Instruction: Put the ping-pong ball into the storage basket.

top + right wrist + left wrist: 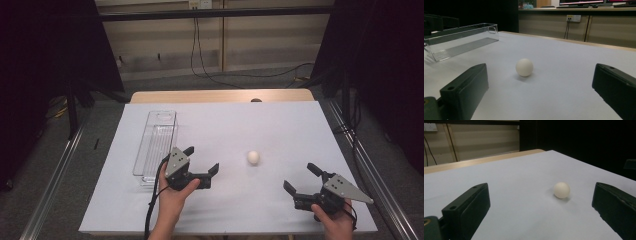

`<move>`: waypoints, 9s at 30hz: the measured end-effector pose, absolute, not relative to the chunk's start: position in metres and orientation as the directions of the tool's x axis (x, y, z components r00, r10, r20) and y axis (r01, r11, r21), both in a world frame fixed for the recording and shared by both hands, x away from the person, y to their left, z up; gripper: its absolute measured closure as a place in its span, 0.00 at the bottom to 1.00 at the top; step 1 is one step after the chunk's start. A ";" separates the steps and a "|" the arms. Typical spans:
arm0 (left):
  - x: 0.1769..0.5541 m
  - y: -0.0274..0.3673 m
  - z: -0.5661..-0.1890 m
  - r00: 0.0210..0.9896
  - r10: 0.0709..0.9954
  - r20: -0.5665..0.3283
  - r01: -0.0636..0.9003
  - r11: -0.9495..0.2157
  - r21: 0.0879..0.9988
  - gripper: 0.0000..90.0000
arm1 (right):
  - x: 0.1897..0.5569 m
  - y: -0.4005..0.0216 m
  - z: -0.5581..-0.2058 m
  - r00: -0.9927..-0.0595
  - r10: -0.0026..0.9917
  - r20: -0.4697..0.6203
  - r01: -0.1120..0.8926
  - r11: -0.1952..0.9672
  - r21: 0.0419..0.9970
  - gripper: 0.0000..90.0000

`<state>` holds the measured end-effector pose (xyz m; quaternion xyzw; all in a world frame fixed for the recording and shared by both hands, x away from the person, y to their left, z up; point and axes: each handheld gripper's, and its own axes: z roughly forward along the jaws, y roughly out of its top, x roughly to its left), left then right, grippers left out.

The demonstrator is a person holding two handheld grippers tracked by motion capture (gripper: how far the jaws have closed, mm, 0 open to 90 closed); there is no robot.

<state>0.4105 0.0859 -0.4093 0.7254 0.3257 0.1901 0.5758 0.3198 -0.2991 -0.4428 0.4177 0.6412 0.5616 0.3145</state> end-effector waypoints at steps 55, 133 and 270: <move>0.440 0.023 -0.425 0.762 0.634 -0.133 0.342 -0.219 0.914 0.02 | 0.320 -0.300 -0.442 -0.457 0.886 0.071 0.178 0.013 0.984 0.00; 0.457 -0.023 -0.438 0.764 0.635 -0.112 0.387 -0.312 0.868 0.04 | 0.322 -0.304 -0.442 -0.457 0.887 0.066 0.185 0.022 0.983 0.01; 0.473 -0.013 -0.421 0.802 0.567 -0.190 0.473 -0.406 0.782 0.57 | 0.321 -0.303 -0.442 -0.466 0.883 0.059 0.186 0.033 0.982 0.01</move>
